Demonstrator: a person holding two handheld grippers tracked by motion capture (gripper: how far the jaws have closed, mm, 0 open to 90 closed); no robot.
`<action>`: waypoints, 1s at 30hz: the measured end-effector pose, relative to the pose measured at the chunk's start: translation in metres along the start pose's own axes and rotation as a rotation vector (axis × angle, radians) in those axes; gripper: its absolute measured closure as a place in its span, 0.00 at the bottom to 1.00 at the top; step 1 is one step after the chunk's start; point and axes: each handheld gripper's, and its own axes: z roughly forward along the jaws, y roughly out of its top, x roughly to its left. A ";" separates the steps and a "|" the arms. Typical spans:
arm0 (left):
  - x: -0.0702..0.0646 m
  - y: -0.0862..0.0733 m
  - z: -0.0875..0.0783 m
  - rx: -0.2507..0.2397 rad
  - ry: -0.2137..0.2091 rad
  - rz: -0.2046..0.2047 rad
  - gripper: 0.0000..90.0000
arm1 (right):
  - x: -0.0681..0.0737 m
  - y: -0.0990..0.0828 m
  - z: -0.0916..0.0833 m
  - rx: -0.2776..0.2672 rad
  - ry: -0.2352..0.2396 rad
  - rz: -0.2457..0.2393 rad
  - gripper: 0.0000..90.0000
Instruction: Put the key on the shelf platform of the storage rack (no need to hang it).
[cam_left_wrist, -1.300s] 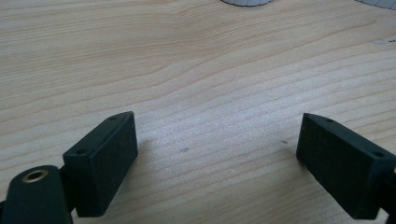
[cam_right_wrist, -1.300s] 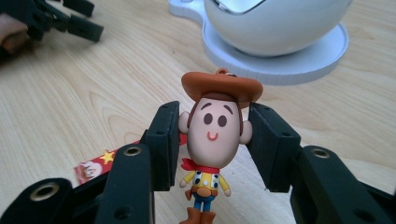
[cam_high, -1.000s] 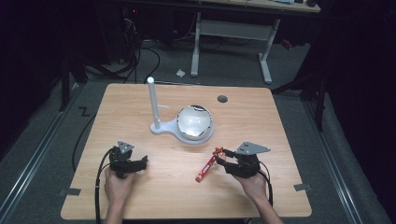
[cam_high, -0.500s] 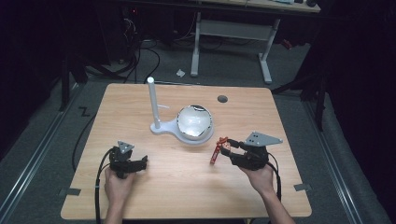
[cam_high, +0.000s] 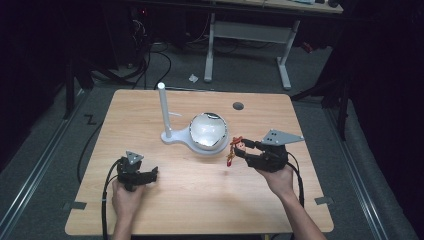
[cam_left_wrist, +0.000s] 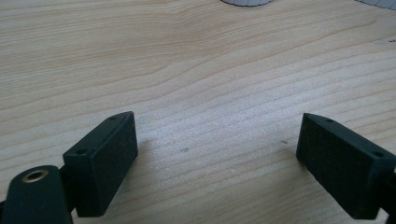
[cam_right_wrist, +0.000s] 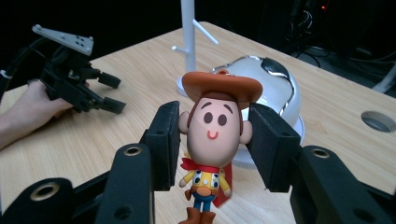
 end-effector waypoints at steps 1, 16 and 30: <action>0.000 0.000 0.000 0.000 0.000 0.000 0.14 | 0.000 0.005 0.000 -0.004 0.008 -0.002 0.62; 0.000 0.000 0.000 -0.002 0.001 -0.002 0.15 | -0.005 0.039 0.004 -0.026 0.008 -0.032 0.62; 0.000 0.000 0.000 -0.003 -0.001 -0.001 0.16 | -0.016 0.064 0.015 -0.041 -0.009 -0.040 0.62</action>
